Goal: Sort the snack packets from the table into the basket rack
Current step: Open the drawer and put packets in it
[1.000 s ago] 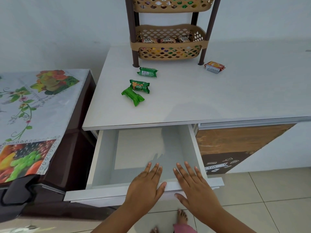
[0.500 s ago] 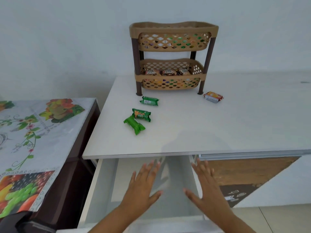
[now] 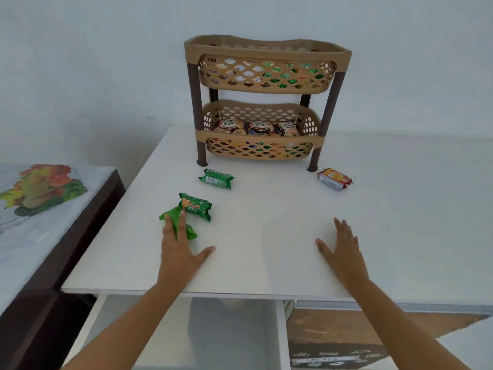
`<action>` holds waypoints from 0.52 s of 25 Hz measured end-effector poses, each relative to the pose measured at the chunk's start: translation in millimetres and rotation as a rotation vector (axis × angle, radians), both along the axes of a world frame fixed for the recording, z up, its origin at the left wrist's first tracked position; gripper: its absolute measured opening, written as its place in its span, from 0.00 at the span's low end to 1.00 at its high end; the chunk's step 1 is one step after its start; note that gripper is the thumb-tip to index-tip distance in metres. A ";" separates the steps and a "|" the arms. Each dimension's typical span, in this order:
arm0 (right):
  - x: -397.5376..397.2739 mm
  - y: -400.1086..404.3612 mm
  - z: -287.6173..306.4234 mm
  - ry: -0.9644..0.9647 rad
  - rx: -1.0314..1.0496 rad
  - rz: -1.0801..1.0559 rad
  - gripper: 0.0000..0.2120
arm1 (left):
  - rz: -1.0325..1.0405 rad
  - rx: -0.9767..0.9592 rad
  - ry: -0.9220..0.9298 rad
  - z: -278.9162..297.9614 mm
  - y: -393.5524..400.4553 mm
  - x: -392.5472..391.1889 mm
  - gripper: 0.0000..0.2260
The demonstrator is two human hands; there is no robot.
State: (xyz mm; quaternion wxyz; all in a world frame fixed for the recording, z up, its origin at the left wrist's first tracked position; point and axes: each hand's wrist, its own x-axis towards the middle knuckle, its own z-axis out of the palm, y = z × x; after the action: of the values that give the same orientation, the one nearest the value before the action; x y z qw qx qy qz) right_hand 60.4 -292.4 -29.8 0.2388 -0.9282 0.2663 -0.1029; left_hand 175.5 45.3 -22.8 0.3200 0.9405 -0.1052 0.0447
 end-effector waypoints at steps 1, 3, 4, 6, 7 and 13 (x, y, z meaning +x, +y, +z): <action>10.5 -10.8 1.1 -0.035 0.000 -0.027 0.35 | 0.027 -0.003 -0.014 -1.9 -1.5 5.6 0.48; 32.3 -30.5 2.5 -0.090 -0.049 -0.060 0.34 | 0.062 0.021 -0.053 -7.7 -2.5 10.1 0.46; 44.4 -40.3 2.3 -0.099 -0.098 -0.067 0.34 | 0.071 0.038 -0.068 -11.0 -2.9 11.0 0.45; 67.4 -57.2 4.5 -0.104 -0.177 -0.076 0.34 | 0.085 0.064 -0.082 -13.8 -2.6 10.0 0.42; 78.2 -64.1 4.9 -0.108 -0.200 -0.076 0.34 | 0.090 0.080 -0.089 -14.7 -2.6 9.5 0.40; 125.9 -95.5 5.0 -0.136 -0.292 -0.074 0.33 | 0.104 0.102 -0.139 -15.0 -2.9 7.3 0.28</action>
State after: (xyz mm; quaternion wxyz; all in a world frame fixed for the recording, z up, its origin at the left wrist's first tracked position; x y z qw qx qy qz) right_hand 186.3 -387.9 -24.8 0.1151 -0.9335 0.2655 -0.2119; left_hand 182.8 42.4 -37.8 0.2611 0.9544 -0.0802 0.1210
